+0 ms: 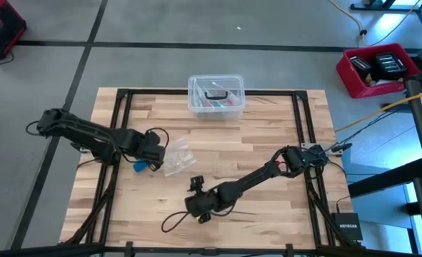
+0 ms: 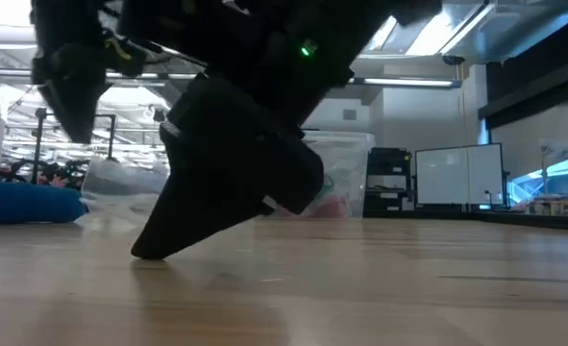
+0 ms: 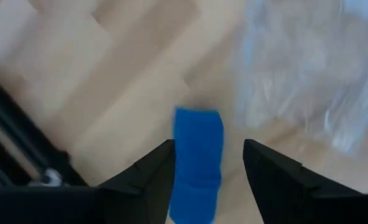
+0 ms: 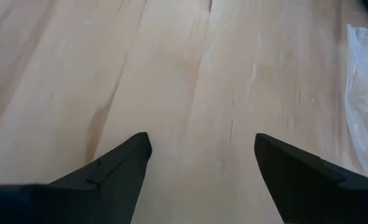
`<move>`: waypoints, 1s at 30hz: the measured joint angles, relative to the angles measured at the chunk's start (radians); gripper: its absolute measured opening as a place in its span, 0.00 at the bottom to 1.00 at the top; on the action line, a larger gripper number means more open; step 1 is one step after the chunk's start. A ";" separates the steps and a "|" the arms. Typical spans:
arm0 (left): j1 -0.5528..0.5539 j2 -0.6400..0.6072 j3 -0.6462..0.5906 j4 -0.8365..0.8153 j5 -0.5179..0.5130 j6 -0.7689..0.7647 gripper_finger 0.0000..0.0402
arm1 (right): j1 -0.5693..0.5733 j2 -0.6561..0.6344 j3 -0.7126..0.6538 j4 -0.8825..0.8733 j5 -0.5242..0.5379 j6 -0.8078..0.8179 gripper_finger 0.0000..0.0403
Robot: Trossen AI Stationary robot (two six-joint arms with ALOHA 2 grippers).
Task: Roll bandage
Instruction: Put the rolled blue bandage into the transparent zip bag
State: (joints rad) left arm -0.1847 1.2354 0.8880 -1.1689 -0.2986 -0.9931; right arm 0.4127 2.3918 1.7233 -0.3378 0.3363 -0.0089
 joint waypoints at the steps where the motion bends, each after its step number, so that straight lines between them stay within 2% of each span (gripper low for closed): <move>1: -0.007 0.000 -0.020 0.018 0.027 -0.008 0.45 | -0.001 0.000 -0.022 0.041 -0.001 0.005 0.75; 4: -0.029 0.002 -0.089 0.075 0.095 -0.025 0.45 | -0.001 0.001 -0.065 0.138 -0.001 0.014 0.75; 7: -0.049 0.002 -0.158 0.123 0.116 -0.045 0.45 | -0.001 0.003 -0.083 0.191 -0.009 0.016 0.75; 11: -0.061 0.003 -0.223 0.209 0.117 -0.047 0.45 | -0.001 0.005 -0.086 0.218 -0.025 0.008 0.75; 19: -0.060 0.002 -0.319 0.226 0.078 -0.053 0.45 | -0.003 0.007 -0.087 0.240 -0.042 0.003 0.75; 25: -0.060 0.002 -0.339 0.258 0.058 -0.066 0.44 | -0.002 0.007 -0.087 0.240 -0.042 0.003 0.75; 30: -0.099 0.001 -0.318 0.267 0.066 -0.077 0.36 | 0.005 -0.030 -0.088 0.208 -0.041 0.006 0.75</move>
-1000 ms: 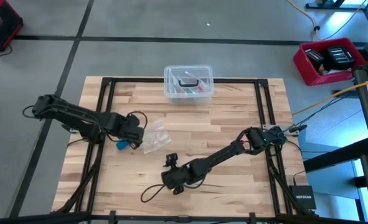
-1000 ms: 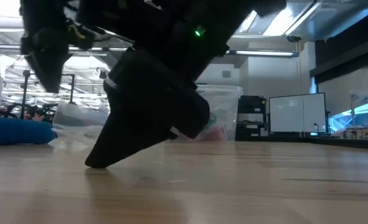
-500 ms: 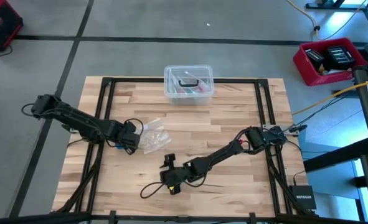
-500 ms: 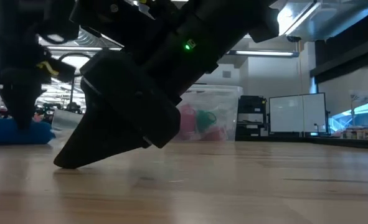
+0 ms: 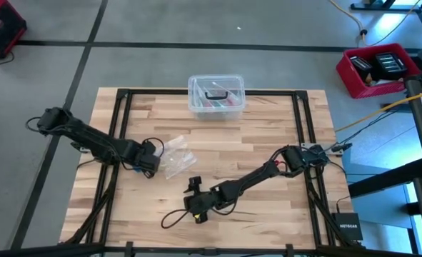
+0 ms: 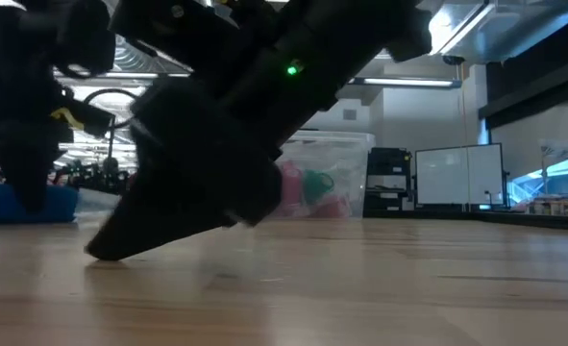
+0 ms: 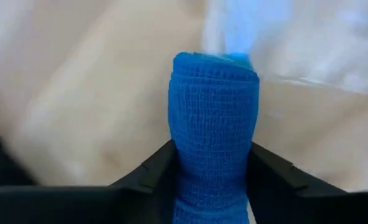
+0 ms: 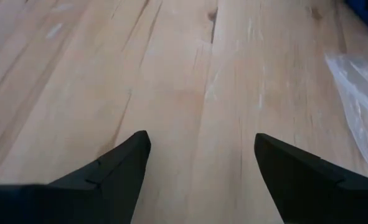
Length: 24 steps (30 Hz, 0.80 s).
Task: Roll bandage
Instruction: Put the rolled blue bandage into the transparent zip bag
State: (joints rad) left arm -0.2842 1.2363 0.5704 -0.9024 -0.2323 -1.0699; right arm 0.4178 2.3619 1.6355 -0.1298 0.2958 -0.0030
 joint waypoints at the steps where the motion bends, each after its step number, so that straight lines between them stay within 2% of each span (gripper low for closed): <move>1: -0.020 -0.002 0.016 0.007 0.014 -0.011 0.34 | 0.005 -0.012 -0.001 -0.021 0.006 0.000 0.75; 5: -0.115 -0.025 0.092 0.000 0.031 -0.048 0.32 | 0.045 -0.095 -0.011 -0.176 0.072 -0.008 0.75; 9: -0.231 -0.025 0.185 0.075 0.023 -0.079 0.34 | 0.093 -0.200 -0.004 -0.344 0.141 0.034 0.75; 12: -0.307 -0.024 0.223 0.250 -0.019 -0.057 0.35 | 0.137 -0.245 -0.004 -0.499 0.168 0.097 0.75; 16: -0.363 -0.004 0.229 0.519 -0.143 0.049 0.35 | 0.203 -0.284 -0.005 -0.648 0.239 0.176 0.75; 19: -0.370 0.041 0.229 0.668 -0.213 0.157 0.35 | 0.246 -0.308 -0.019 -0.714 0.310 0.255 0.75; 24: -0.325 0.168 0.228 0.885 -0.290 0.349 0.35 | 0.297 -0.372 -0.158 -0.732 0.470 0.418 0.75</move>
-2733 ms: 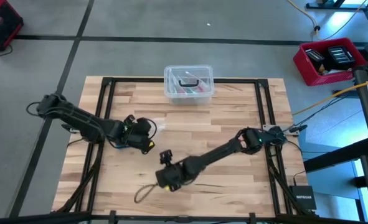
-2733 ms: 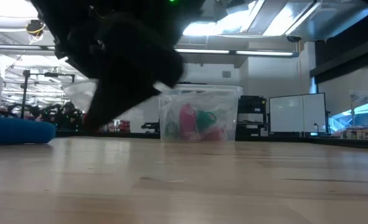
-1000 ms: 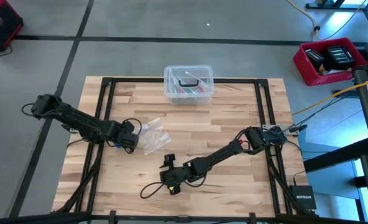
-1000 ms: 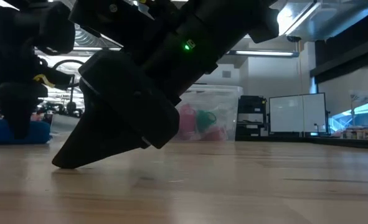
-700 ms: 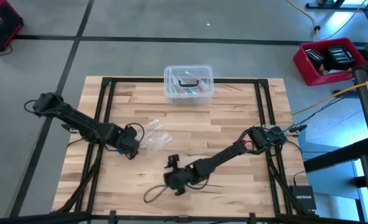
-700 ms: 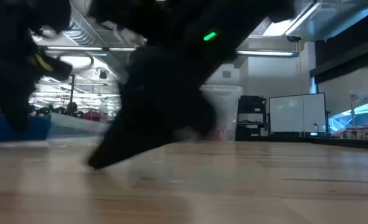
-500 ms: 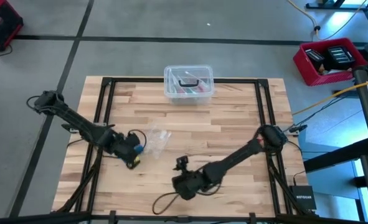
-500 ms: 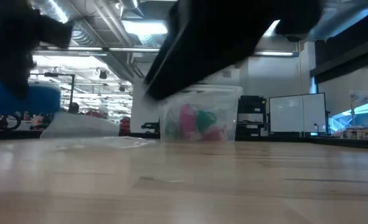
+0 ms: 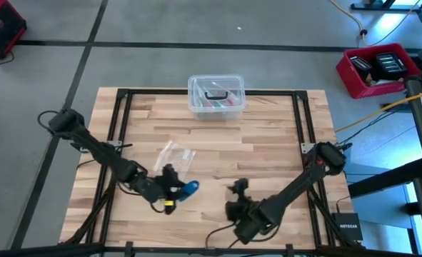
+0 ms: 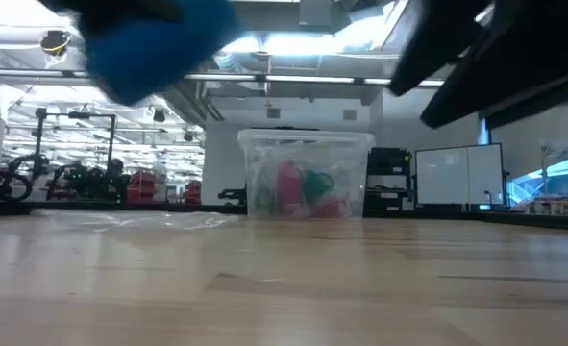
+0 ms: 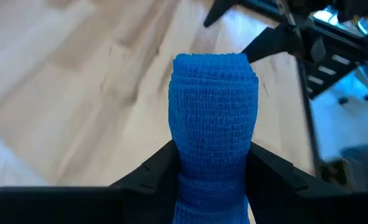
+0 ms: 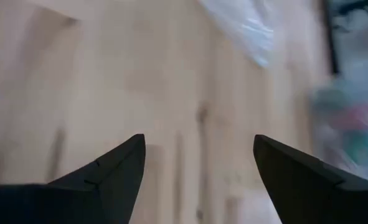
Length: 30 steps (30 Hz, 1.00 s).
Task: Roll bandage
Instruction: Put the rolled blue bandage into the transparent zip bag
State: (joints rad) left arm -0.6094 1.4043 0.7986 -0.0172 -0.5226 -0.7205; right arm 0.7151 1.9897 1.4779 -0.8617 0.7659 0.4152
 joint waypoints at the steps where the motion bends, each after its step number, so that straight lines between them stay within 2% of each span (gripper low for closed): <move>1: 0.011 0.028 0.000 0.046 -0.006 0.037 0.35 | 0.008 -0.024 -0.036 -0.001 0.025 0.042 0.75; 5: 0.054 0.137 0.000 0.287 -0.017 0.205 0.35 | 0.023 -0.134 -0.211 0.019 0.046 0.226 0.75; 9: 0.089 0.230 0.000 0.527 -0.017 0.369 0.36 | 0.026 -0.316 -0.444 0.252 0.085 0.317 0.75; 12: 0.119 0.282 0.000 0.663 -0.017 0.464 0.36 | 0.023 -0.459 -0.655 0.567 0.097 0.304 0.75; 15: 0.149 0.310 0.000 0.735 -0.016 0.505 0.36 | 0.007 -0.575 -0.868 1.054 0.103 0.202 0.75; 18: 0.174 0.326 0.000 0.781 -0.016 0.515 0.36 | -0.028 -0.597 -1.034 1.550 0.018 0.057 0.75; 20: 0.191 0.330 0.000 0.804 -0.010 0.518 0.36 | -0.059 -0.586 -1.084 1.776 -0.042 -0.014 0.75; 22: 0.202 0.334 0.000 0.826 -0.006 0.522 0.36 | -0.094 -0.564 -1.090 1.862 -0.092 -0.064 0.75; 30: 0.245 0.335 0.000 0.885 0.031 0.519 0.36 | -0.225 -0.494 -0.957 1.844 -0.276 -0.230 0.75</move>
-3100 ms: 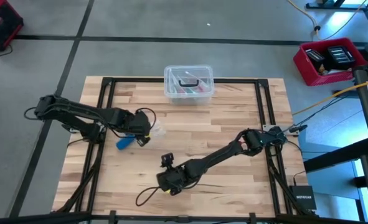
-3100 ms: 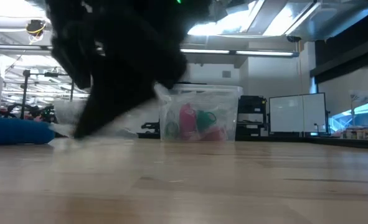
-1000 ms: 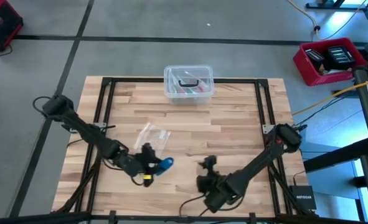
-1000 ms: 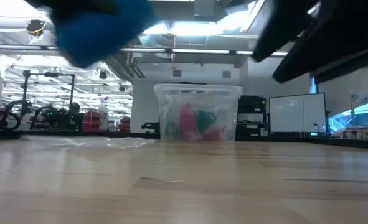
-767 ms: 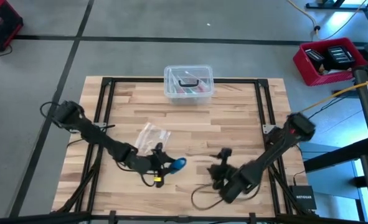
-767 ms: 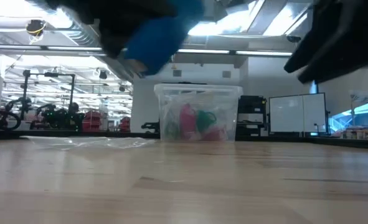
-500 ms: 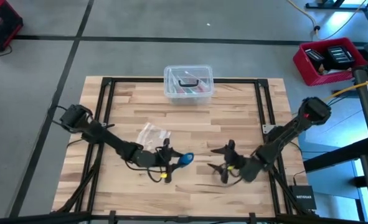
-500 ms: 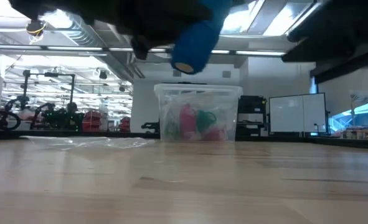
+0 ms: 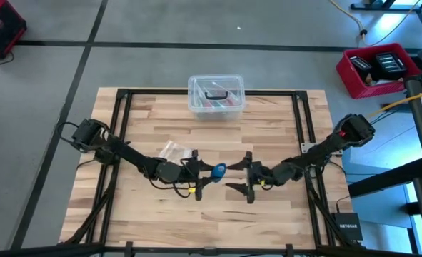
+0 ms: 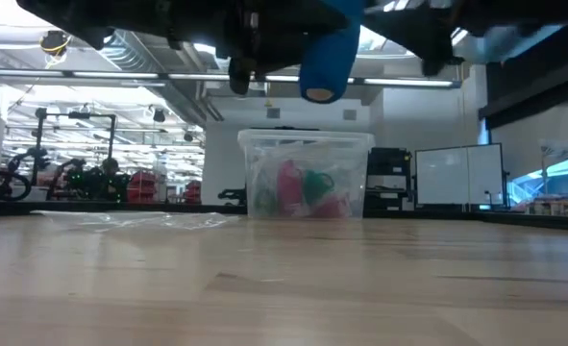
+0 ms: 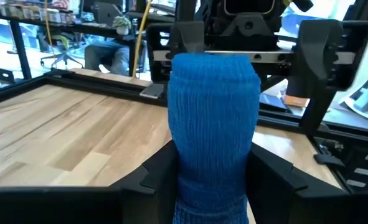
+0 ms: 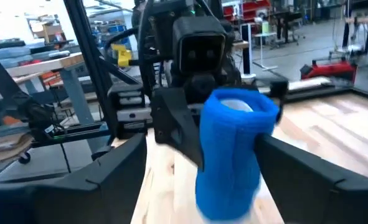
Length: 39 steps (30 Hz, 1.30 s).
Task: Roll bandage
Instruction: Put the rolled blue bandage into the transparent zip bag
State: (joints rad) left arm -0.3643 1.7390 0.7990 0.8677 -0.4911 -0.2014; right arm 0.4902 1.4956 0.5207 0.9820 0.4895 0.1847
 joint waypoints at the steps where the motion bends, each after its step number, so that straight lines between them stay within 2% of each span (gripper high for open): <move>1: 0.001 0.000 0.000 0.008 0.000 0.000 0.36 | -0.012 0.007 0.014 -0.009 -0.014 -0.008 0.75; 5: 0.001 0.000 -0.002 0.026 0.007 0.012 0.36 | -0.047 0.026 0.052 -0.033 -0.064 -0.013 0.75; 10: -0.002 0.000 -0.002 0.040 0.022 0.018 0.36 | -0.053 0.026 0.063 -0.030 -0.035 -0.062 0.75; 13: -0.002 0.000 -0.002 0.033 0.025 0.017 0.36 | -0.053 0.023 0.064 -0.072 -0.022 -0.054 0.75; 15: -0.004 0.000 0.001 0.039 0.045 0.023 0.36 | -0.053 0.026 0.060 -0.122 0.042 -0.034 0.75; 19: -0.015 0.000 0.001 0.035 0.042 0.025 0.36 | -0.053 0.026 0.065 -0.119 0.049 -0.012 0.75; 22: -0.022 -0.001 0.002 0.042 0.042 0.033 0.36 | -0.055 0.026 0.083 -0.119 -0.003 -0.014 0.75; 25: -0.022 0.000 0.001 0.030 0.043 0.046 0.36 | -0.062 0.026 0.127 -0.121 -0.100 -0.030 0.75; 29: -0.022 0.000 0.001 0.029 0.044 0.047 0.36 | -0.079 0.040 0.199 -0.245 -0.171 -0.043 0.74; 33: -0.022 0.000 0.001 0.034 0.041 0.047 0.36 | -0.101 0.064 0.233 -0.335 -0.207 -0.036 0.69; 39: -0.032 0.000 0.001 0.037 0.036 0.052 0.36 | -0.100 0.065 0.233 -0.313 -0.206 -0.045 0.50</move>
State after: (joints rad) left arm -0.3964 1.7390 0.8001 0.9052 -0.4546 -0.1490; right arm 0.3904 1.5604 0.7540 0.6694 0.2837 0.1393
